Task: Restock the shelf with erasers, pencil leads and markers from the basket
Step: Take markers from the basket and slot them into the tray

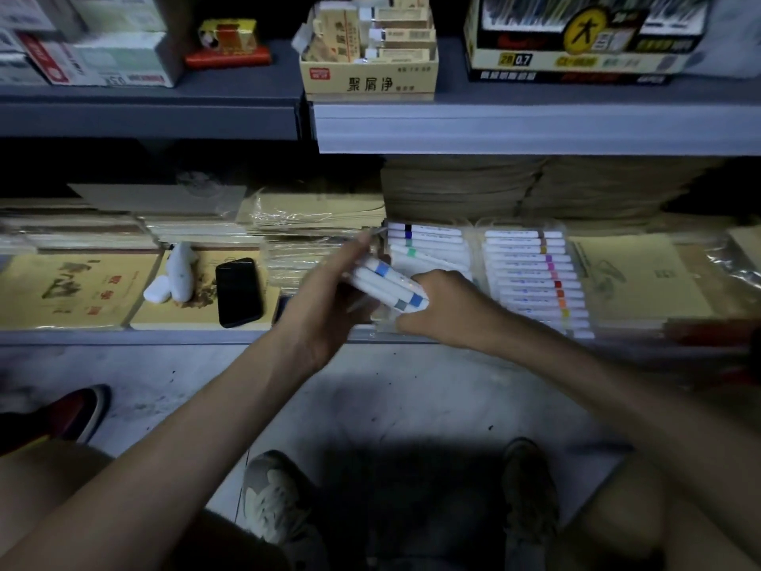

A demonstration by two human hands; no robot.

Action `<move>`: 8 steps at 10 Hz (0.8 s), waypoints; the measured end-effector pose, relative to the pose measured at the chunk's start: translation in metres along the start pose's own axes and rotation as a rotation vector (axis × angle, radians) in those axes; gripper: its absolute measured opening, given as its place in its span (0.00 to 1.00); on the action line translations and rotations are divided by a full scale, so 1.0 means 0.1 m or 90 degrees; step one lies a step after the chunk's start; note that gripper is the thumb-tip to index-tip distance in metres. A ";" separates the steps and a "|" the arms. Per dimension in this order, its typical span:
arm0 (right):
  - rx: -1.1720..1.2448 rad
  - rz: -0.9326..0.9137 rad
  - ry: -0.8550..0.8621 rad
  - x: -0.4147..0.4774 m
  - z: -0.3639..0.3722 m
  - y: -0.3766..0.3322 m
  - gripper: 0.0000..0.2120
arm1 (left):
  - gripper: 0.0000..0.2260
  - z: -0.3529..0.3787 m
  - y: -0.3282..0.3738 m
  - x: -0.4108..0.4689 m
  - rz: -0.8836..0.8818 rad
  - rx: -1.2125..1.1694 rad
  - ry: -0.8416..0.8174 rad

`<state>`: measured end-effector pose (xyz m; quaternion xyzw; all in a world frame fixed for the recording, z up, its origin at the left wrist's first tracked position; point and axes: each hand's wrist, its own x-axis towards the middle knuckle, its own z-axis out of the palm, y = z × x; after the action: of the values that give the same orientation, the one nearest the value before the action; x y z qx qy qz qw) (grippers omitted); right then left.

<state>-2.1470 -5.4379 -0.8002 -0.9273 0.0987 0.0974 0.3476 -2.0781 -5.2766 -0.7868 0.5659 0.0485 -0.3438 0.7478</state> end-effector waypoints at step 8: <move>0.634 0.230 -0.102 -0.01 -0.17 0.09 0.16 | 0.11 0.02 -0.31 0.06 -0.090 -0.026 -0.064</move>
<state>-2.1485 -5.4556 -0.7934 -0.6082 0.2641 0.1675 0.7295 -2.0918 -5.2855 -0.8142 0.5273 0.0575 -0.4227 0.7348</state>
